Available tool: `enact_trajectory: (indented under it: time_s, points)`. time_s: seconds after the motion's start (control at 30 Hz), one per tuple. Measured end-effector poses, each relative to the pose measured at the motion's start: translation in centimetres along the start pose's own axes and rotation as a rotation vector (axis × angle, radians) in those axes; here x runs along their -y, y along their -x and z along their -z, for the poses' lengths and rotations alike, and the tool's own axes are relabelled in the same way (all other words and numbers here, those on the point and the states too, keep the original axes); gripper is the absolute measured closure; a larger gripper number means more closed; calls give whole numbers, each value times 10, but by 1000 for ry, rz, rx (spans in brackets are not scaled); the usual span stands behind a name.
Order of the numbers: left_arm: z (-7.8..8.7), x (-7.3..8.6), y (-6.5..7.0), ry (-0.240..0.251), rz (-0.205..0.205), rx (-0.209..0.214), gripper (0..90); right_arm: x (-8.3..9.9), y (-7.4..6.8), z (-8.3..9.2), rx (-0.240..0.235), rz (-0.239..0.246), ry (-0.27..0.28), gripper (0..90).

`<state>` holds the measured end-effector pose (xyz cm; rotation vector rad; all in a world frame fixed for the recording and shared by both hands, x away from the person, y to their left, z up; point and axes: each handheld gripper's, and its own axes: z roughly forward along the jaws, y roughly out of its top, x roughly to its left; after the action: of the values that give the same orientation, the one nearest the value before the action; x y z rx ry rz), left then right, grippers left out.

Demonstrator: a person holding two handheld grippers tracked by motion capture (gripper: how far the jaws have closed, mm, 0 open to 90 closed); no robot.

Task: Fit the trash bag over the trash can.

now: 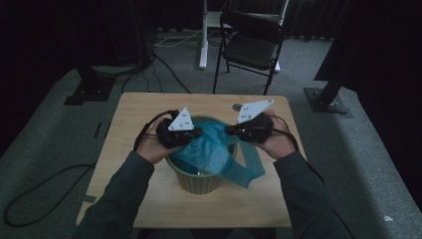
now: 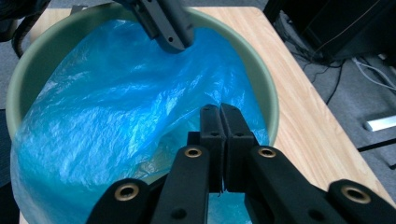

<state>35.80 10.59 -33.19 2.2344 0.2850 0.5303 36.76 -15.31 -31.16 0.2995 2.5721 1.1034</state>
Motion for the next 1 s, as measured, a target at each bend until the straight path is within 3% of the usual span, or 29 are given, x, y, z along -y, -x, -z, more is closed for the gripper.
enact_trajectory:
  time_s: [0.2,0.33,0.4,0.43,0.47,0.5,0.6,0.67,0.77,1.0]
  points:
    - [-2,-8,-3,30,10,8,524,-2,-2,-7,-25,14,-7,895]
    - [-8,-14,-5,18,10,13,424,-3,-3,-9,-40,18,-7,895]
    - [-11,-15,-4,9,3,17,468,-3,-3,-10,-43,23,-7,896]
    - [-15,-17,-2,-10,-20,16,468,-4,-4,-10,-45,25,-7,896]
    - [-15,-17,-2,-10,-20,16,657,-4,-4,-10,-45,25,-7,896]
    - [-18,-19,1,-27,-37,12,755,-5,-5,-10,-46,31,-3,895]
    - [-17,-17,2,-30,-39,7,868,-4,-5,-6,-33,29,-3,848]
    - [-16,-16,1,-31,-36,1,879,-3,-4,-1,-14,22,15,812]
    - [-14,-13,0,-25,-27,-2,880,1,-5,6,-3,10,33,835]
    - [-10,-9,-4,-10,-2,-17,874,9,-16,3,-76,22,19,897]
